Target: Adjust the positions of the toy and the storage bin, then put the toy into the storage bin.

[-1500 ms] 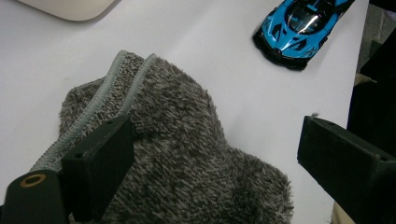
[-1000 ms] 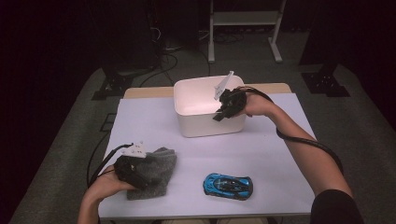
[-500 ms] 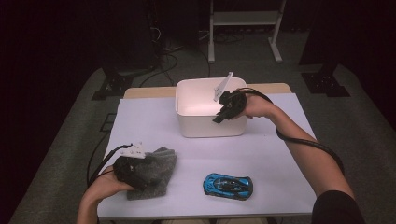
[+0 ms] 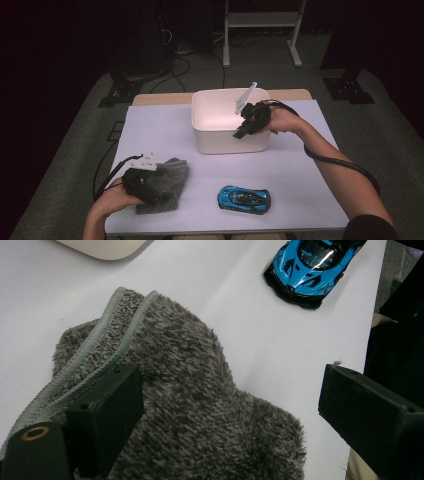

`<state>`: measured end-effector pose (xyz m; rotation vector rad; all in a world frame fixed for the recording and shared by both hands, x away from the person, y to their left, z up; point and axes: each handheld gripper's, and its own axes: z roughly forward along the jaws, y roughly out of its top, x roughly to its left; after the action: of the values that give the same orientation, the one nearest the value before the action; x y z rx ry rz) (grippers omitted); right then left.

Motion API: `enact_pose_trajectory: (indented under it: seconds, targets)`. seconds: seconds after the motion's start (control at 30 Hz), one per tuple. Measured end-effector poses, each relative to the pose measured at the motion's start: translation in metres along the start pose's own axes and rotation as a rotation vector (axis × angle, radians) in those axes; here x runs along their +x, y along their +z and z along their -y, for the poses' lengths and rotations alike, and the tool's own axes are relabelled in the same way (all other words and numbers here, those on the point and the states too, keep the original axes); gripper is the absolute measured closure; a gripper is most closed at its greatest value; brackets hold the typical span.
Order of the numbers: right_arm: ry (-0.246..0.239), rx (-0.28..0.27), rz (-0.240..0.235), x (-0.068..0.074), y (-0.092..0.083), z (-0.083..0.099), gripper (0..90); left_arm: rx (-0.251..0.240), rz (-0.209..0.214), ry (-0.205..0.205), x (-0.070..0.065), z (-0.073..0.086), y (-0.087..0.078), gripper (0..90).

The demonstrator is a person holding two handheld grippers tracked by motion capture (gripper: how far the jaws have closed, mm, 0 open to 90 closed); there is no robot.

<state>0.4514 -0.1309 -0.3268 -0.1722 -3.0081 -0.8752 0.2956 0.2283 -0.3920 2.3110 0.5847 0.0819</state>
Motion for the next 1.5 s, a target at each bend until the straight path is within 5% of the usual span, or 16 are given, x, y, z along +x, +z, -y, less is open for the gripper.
enact_pose_trajectory:
  seconds: [0.53,1.1,1.23,1.5]
  targets:
    - [0.001,-0.009,-0.001,0.039,-0.008,0.018,84.3,0.001,0.013,0.02,-0.005,-0.001,0.0,10.3]
    - [0.002,-0.022,0.0,0.064,-0.007,0.02,84.6,-0.003,0.015,0.026,-0.008,0.0,-0.001,10.3]
    - [0.041,-0.07,-0.015,0.065,-0.011,0.023,59.7,0.001,0.015,0.029,-0.01,-0.001,0.0,10.3]
    - [0.063,-0.174,-0.015,0.085,-0.035,0.028,41.9,0.002,0.022,0.036,-0.014,-0.004,0.001,10.3]
